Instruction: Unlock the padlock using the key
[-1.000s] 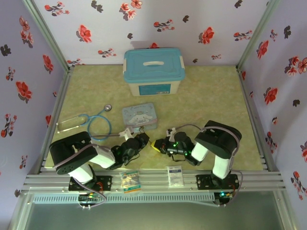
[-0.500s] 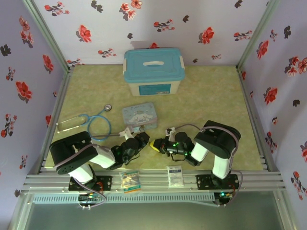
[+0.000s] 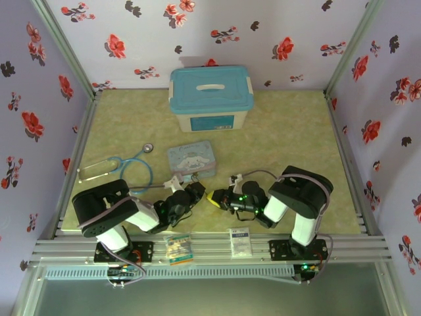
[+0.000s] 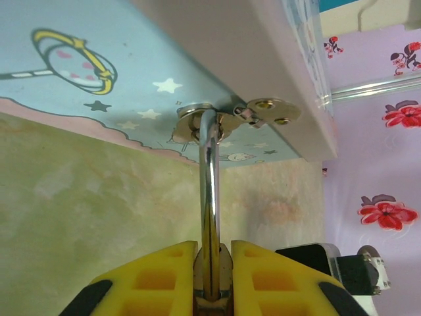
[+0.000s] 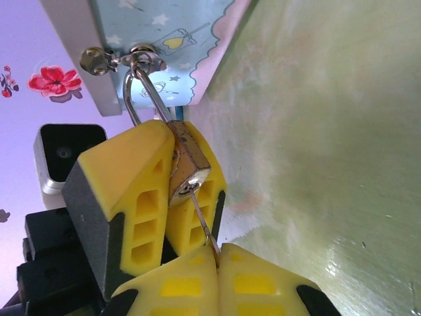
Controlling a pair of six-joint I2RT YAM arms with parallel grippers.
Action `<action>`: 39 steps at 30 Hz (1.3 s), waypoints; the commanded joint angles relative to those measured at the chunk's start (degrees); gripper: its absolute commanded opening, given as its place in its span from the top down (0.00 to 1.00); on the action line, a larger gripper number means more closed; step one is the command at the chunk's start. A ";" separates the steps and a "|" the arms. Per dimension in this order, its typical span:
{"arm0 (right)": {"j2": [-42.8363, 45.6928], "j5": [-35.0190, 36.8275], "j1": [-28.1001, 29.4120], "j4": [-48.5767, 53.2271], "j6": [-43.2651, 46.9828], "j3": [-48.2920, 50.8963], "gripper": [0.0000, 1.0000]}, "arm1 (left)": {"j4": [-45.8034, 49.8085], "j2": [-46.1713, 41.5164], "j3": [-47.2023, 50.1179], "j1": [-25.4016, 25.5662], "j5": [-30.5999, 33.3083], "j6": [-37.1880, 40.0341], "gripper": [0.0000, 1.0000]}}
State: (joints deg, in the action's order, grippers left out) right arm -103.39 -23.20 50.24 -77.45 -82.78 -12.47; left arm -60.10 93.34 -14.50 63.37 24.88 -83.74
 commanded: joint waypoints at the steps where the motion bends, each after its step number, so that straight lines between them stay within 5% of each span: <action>1: 0.91 -0.14 -0.39 -1.92 0.59 0.85 1.00 | -5.30 0.07 -0.28 -0.01 2.24 0.68 1.00; 29: 1.76 0.13 -3.02 -1.92 0.22 -2.35 1.00 | -8.40 1.21 -2.19 1.93 0.75 -0.75 1.00; 39: 0.85 2.13 -3.53 -2.00 -6.79 -3.83 1.00 | -9.80 2.37 -2.29 2.79 0.82 -1.46 1.00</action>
State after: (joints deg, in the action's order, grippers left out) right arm -103.07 -25.28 47.59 -77.32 -86.61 -13.85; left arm -63.81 95.33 -15.22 64.03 27.94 -85.08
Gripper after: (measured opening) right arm 0.064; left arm 0.157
